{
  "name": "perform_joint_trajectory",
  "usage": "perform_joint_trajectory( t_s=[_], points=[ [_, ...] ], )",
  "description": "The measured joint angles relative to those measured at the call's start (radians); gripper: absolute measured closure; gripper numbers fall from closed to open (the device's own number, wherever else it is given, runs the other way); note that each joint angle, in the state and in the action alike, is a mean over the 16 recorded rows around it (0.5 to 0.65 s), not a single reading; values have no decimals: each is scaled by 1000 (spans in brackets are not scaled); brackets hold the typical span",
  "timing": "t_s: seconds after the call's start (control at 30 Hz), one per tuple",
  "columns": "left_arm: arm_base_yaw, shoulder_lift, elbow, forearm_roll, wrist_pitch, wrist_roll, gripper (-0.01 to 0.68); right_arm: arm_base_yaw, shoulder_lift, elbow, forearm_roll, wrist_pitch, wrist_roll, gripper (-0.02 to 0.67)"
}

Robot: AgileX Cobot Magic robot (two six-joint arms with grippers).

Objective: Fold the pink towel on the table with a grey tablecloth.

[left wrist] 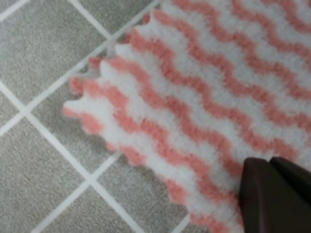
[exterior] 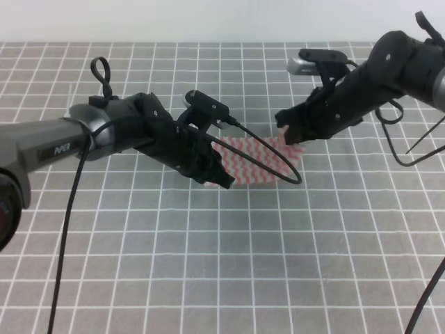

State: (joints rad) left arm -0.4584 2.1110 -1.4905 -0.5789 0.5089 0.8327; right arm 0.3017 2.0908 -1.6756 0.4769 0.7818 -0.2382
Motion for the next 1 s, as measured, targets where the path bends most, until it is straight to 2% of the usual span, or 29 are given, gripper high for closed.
perform_joint_trajectory(
  t_s=[0.3,1.0],
  points=[
    [4,-39,0,-2,0,1,673,17,-2,-22,113,31,-82,664],
    [23,-309,0,-13,111,-36,673,93,25,-23,271,-16,-134,664]
  ],
)
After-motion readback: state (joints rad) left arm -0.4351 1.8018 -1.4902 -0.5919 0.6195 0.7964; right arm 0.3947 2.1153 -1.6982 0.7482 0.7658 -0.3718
